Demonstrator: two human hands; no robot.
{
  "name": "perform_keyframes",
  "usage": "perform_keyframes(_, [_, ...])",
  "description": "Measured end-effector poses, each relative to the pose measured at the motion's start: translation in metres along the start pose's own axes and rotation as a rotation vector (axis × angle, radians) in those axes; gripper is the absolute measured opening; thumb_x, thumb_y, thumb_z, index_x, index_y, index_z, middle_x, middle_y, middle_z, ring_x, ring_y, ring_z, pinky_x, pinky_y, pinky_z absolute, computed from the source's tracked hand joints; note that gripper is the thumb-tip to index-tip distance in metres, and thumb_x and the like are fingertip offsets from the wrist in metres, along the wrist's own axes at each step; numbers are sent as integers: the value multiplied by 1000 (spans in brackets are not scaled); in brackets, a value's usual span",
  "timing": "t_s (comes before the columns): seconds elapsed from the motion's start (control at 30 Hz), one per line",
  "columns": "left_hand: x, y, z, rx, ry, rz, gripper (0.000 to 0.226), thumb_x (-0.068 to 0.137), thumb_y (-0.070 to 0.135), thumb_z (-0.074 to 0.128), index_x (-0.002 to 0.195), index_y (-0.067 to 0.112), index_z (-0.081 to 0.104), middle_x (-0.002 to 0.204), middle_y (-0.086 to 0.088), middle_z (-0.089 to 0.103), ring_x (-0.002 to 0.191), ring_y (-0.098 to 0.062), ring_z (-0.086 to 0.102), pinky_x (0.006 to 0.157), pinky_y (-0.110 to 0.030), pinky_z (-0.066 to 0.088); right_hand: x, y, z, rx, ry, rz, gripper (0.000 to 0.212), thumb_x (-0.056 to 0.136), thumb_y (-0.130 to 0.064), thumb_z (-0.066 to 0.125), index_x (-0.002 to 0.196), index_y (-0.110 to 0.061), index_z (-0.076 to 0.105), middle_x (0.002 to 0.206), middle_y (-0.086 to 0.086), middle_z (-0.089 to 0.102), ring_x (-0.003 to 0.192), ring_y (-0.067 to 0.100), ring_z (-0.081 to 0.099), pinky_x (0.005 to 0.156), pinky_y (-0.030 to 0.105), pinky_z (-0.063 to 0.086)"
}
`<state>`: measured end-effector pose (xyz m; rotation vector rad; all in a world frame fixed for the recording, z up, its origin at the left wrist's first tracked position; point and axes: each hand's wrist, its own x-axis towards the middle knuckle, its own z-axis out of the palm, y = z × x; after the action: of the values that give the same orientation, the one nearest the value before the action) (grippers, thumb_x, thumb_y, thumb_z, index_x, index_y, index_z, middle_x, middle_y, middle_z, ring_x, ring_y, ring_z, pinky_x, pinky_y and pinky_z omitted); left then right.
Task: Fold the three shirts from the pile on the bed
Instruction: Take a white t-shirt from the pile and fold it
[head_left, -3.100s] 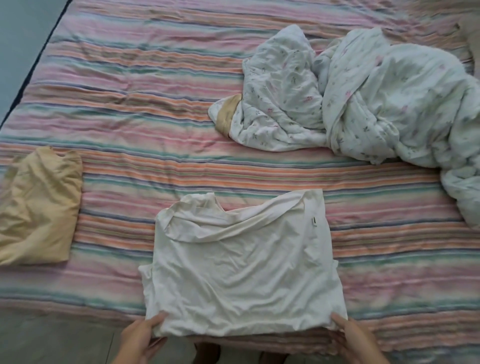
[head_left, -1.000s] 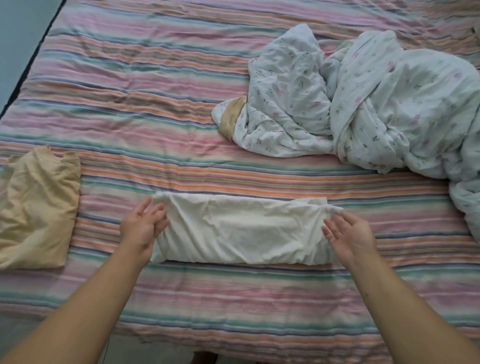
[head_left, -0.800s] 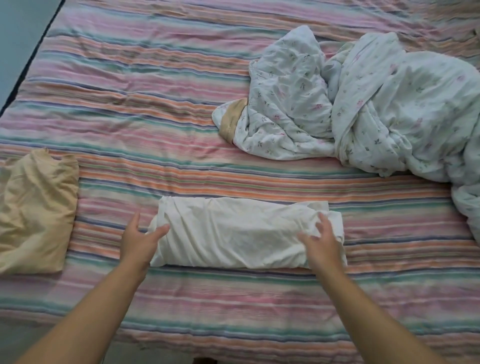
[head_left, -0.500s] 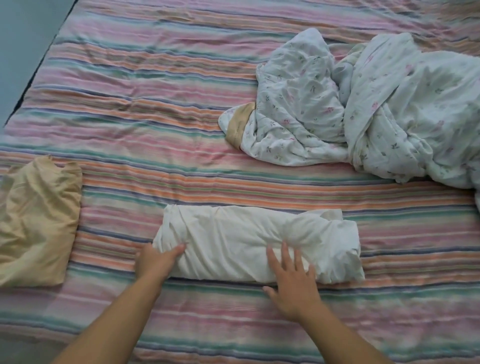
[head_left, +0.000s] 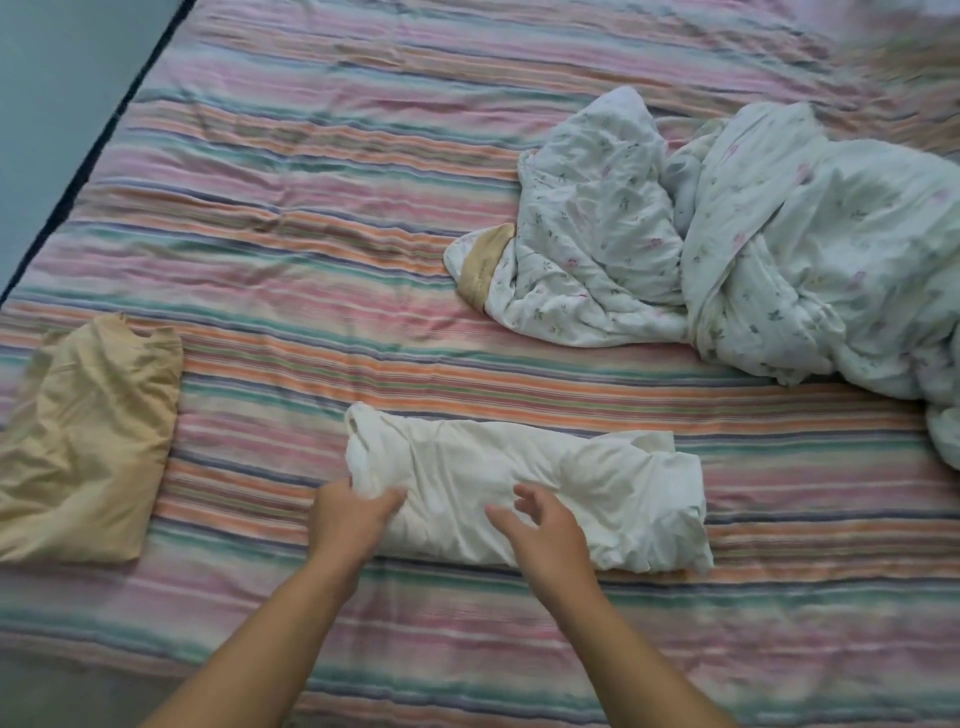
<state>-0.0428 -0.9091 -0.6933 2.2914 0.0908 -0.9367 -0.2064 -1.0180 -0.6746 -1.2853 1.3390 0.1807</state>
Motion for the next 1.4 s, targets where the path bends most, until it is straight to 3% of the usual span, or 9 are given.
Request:
perform_keyframes(0.27, [-102,54,56,407,-193,569,19,86,25,60,104,23,65,85,3,72,76,-20,67,65,-34,51,-24,-48,-47,514,-131,99,34,84,-39,74,112,-19,69,105,1,77,93,17,74,74,31,58])
perform_keyframes(0.33, [-121,59,77,430,-244,634,35,85,21,58,120,27,59,98,1,74,88,-26,68,71,-35,52,-25,-42,-67,503,-48,58,27,82,-25,79,107,-16,71,98,3,79,83,15,75,65,26,59])
perform_keyframes(0.43, [-140,62,108,337,-472,677,44,85,16,54,126,32,56,113,5,71,102,-21,66,78,-27,50,-14,-18,-100,462,164,50,23,81,-9,78,103,-10,71,97,10,77,86,24,74,75,33,61])
perform_keyframes(0.5, [-149,59,124,255,-727,645,57,84,13,55,137,36,52,133,19,60,123,-5,56,101,-23,48,-1,5,-124,437,257,71,17,84,-4,74,100,-8,71,92,11,76,79,25,72,70,32,61])
perform_keyframes(0.57, [-147,54,132,250,-760,602,59,86,18,61,141,36,50,138,28,48,129,9,42,111,-16,37,15,32,-147,400,295,111,19,86,-6,72,105,-3,71,93,15,76,82,31,73,75,41,62])
perform_keyframes(0.73, [-100,29,137,85,-299,298,37,88,25,66,125,31,62,117,16,61,109,-5,57,91,-26,48,50,84,-171,190,355,156,20,84,-17,76,102,-10,72,95,8,74,86,30,71,82,47,60])
perform_keyframes(0.87, [-63,10,145,-88,-202,17,45,88,18,70,130,21,55,118,1,62,102,-19,63,90,-43,56,70,100,-178,192,368,188,36,78,-25,82,108,-14,66,105,8,72,92,30,69,83,46,59])
perform_keyframes(1.17, [-18,14,151,-299,-348,-221,47,80,5,77,121,13,54,111,-6,65,93,-27,68,66,-33,56,89,110,-184,480,-5,374,52,74,-21,85,122,-10,65,110,13,76,98,34,73,82,46,60])
perform_keyframes(1.4, [-23,27,158,-224,-492,-281,28,81,5,76,107,6,69,106,-12,74,87,-26,70,63,-33,55,94,94,-175,336,50,294,51,71,-16,87,117,-6,67,109,11,74,99,32,70,93,47,57])
